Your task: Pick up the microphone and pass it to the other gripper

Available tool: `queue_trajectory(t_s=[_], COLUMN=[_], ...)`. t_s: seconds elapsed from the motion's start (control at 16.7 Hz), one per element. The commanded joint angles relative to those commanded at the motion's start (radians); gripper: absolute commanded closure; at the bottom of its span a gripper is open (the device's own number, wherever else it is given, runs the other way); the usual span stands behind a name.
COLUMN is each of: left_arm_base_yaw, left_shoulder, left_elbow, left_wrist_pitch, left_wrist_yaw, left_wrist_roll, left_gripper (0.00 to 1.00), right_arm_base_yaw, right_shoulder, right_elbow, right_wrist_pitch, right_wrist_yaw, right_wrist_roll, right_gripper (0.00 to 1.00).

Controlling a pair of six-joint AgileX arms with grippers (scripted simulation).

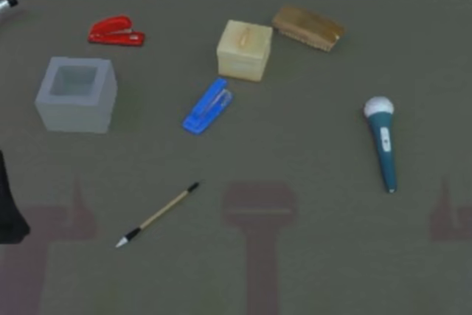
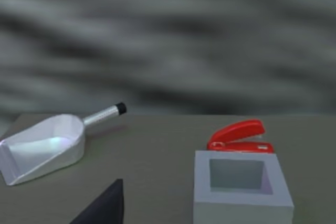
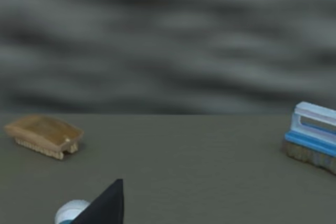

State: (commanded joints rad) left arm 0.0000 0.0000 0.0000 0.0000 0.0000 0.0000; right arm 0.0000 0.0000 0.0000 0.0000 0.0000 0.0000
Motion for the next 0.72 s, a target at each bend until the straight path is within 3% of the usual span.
queue_trajectory(t_s=[0.36, 0.72], left_arm_base_yaw=[0.000, 0.000], left_shoulder=[0.000, 0.000], left_elbow=[0.000, 0.000], left_wrist_pitch=[0.000, 0.000], left_wrist_yaw=[0.000, 0.000], left_wrist_roll=[0.000, 0.000], left_gripper=[0.00, 0.00], right_arm_base_yaw=[0.025, 0.106], right_shoulder=[0.104, 0.572], right_elbow=[0.099, 0.451], right_wrist_pitch=[-0.062, -0.297], right_wrist_yaw=[0.002, 0.016], right_wrist_roll=[0.028, 0.125], right_gripper=[0.00, 0.00])
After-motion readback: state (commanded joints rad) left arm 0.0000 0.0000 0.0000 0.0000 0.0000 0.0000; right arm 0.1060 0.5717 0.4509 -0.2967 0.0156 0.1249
